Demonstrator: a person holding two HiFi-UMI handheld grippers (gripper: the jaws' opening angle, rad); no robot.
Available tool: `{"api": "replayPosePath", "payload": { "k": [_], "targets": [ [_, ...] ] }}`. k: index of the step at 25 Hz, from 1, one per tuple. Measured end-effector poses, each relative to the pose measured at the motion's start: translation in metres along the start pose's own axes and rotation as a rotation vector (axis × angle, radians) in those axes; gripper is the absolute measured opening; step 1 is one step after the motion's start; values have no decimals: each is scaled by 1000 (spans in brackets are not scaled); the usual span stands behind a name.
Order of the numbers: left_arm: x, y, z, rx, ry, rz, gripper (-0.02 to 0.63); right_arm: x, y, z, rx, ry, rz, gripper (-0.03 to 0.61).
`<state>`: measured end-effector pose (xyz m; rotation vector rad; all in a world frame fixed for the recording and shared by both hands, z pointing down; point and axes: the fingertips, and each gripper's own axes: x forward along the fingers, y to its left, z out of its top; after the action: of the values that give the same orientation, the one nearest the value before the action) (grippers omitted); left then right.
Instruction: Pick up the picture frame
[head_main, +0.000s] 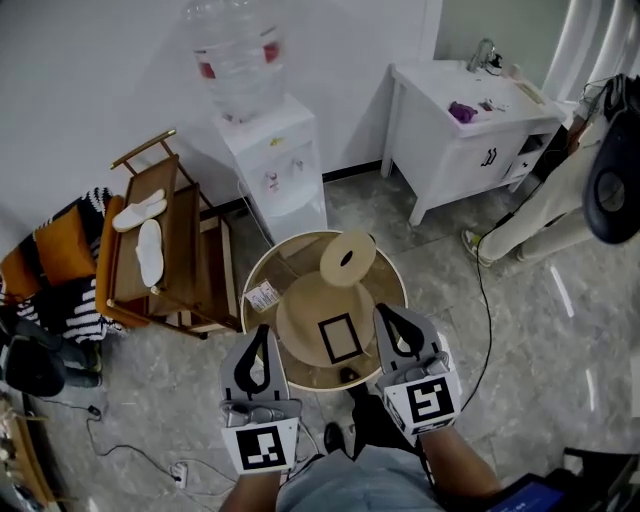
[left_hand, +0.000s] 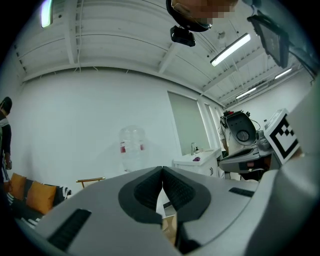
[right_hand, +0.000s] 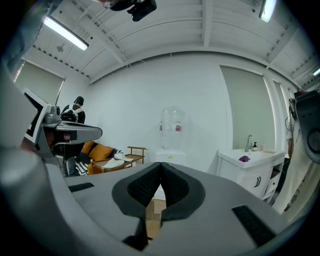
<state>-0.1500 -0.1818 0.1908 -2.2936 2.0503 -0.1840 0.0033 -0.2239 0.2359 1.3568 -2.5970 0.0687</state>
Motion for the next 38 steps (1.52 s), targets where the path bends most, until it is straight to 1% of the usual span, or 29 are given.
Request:
{"api": "replayPosePath", "payload": {
  "k": [3, 7, 15, 18, 22, 28, 38],
  "targets": [
    [29, 3, -15, 0, 38, 11, 15, 29, -13, -13, 13, 30, 25, 14],
    [59, 10, -43, -6, 90, 23, 15, 64, -25, -40, 33, 82, 50, 14],
    [95, 8, -109, -26, 212, 25, 15, 104, -33, -106, 69, 184, 93, 14],
    [107, 5, -132, -29, 243, 21, 15, 118, -39, -130, 80, 199, 93, 14],
    [114, 4, -157, -36, 285, 20, 15, 129, -36, -165, 87, 248, 109, 14],
    [115, -1, -194, -41, 349, 10, 15, 136, -27, -207, 100, 312, 131, 14],
    [124, -8, -258, -67, 437, 13, 15, 147, -27, -277, 115, 417, 150, 14]
  ]
}}
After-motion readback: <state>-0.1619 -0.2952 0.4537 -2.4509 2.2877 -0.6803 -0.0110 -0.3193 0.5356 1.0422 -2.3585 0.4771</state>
